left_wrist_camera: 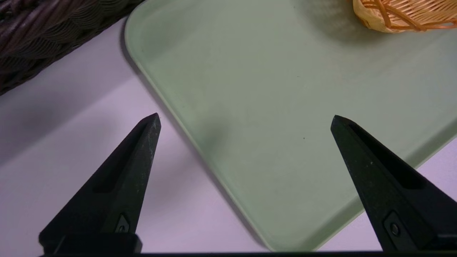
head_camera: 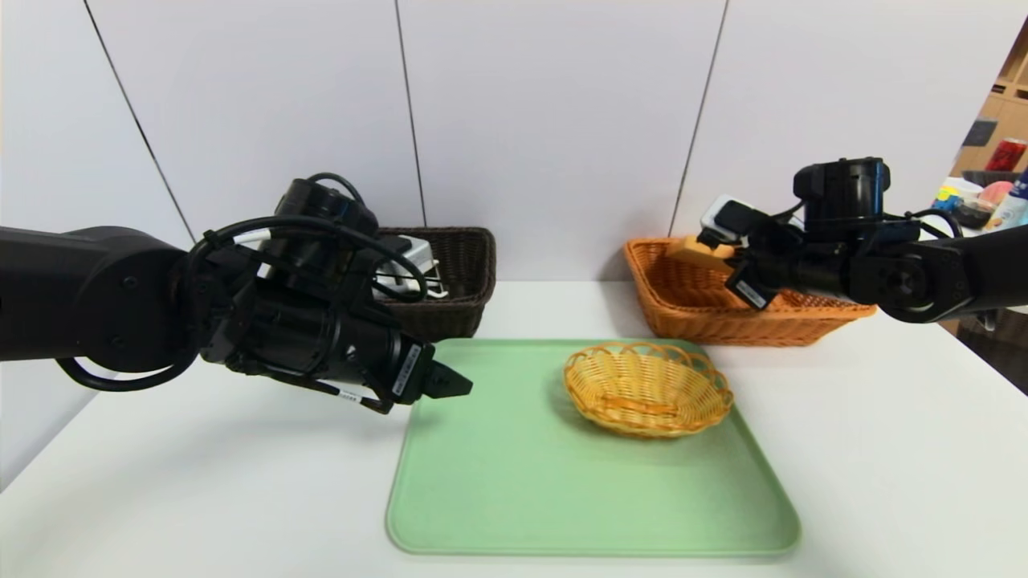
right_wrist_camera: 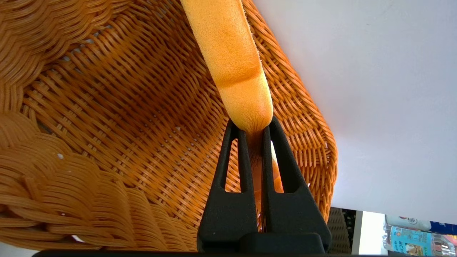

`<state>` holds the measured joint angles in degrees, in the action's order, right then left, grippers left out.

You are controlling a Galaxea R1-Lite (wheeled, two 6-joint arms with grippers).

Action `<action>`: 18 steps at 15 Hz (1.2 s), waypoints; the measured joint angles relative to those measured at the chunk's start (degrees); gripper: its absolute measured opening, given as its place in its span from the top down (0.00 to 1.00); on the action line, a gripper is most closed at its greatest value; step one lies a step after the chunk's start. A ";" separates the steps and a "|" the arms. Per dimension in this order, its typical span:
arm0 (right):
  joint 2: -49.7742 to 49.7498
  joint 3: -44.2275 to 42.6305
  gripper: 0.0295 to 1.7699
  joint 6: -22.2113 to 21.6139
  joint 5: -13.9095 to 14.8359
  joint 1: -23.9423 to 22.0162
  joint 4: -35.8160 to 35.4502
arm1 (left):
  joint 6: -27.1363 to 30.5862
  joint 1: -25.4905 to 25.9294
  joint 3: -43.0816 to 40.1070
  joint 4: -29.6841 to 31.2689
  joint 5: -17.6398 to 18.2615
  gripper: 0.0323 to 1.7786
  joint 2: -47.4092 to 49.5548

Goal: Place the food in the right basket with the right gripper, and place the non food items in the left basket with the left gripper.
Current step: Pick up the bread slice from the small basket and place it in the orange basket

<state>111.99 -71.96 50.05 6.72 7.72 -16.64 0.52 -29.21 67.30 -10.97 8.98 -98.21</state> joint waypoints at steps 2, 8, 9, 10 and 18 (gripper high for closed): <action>-0.26 0.05 0.95 0.00 0.04 -0.04 1.73 | 0.02 -0.04 0.02 0.67 0.09 0.05 -0.06; -1.22 0.02 0.54 -0.20 -0.09 0.00 2.80 | 0.00 -0.06 0.02 0.83 0.09 0.05 -0.13; -1.35 0.05 0.48 -0.20 -0.09 0.00 2.84 | 0.00 -0.06 0.02 0.83 0.09 0.05 -0.13; -1.49 0.05 0.43 -0.20 -0.07 0.05 2.82 | -0.01 -0.06 0.02 0.83 0.11 0.05 -0.11; -7.67 -0.44 0.17 -0.96 -0.07 0.20 7.63 | 0.18 -0.11 -0.13 0.54 0.09 0.05 1.27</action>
<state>104.33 -72.40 49.09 6.64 7.91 -9.01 0.71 -29.32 67.17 -10.44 9.07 -96.94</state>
